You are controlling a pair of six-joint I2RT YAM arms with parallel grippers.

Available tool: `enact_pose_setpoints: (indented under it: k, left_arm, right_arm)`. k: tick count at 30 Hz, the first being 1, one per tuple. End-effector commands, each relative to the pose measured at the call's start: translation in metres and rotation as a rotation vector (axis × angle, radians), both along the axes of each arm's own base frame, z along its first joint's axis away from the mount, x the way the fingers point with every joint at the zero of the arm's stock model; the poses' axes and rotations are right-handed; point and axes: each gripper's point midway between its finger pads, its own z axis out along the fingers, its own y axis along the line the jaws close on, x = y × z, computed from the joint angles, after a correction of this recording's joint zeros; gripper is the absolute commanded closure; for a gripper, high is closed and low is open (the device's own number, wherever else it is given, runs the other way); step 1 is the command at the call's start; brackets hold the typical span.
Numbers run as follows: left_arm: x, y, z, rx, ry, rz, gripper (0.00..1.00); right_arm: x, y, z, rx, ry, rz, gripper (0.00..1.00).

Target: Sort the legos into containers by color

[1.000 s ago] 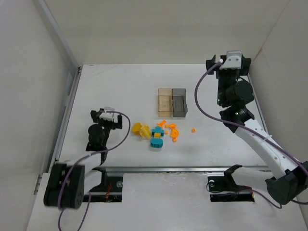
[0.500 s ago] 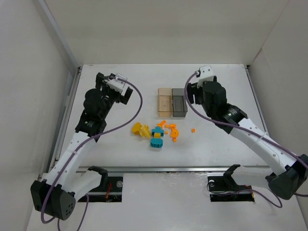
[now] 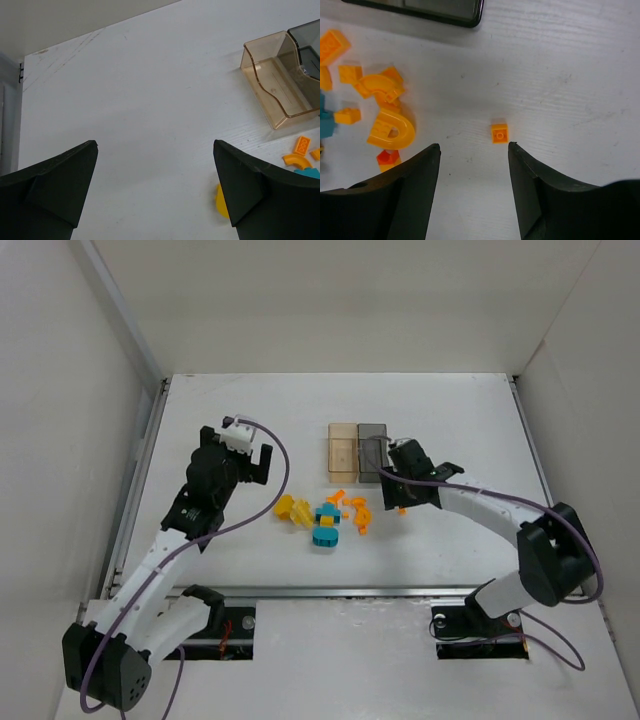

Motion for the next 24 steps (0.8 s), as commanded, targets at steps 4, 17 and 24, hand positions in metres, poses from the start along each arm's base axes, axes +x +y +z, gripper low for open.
enact_pose_setpoints:
  k: [4, 17, 24]
  left_arm:
    - [-0.001, 0.011, 0.011, -0.012, -0.069, 0.06, 0.0]
    - [-0.002, 0.016, 0.017, -0.009, -0.1, 0.079, 0.0]
    - [-0.001, 0.016, 0.017, -0.002, -0.11, 0.077, 0.0]
  right_arm:
    - [0.001, 0.007, -0.027, -0.019, 0.085, 0.018, 0.41]
    - [0.006, -0.008, -0.04, -0.071, 0.131, -0.037, 0.49]
    - [0.009, -0.006, 0.002, -0.08, 0.061, -0.029, 0.49]
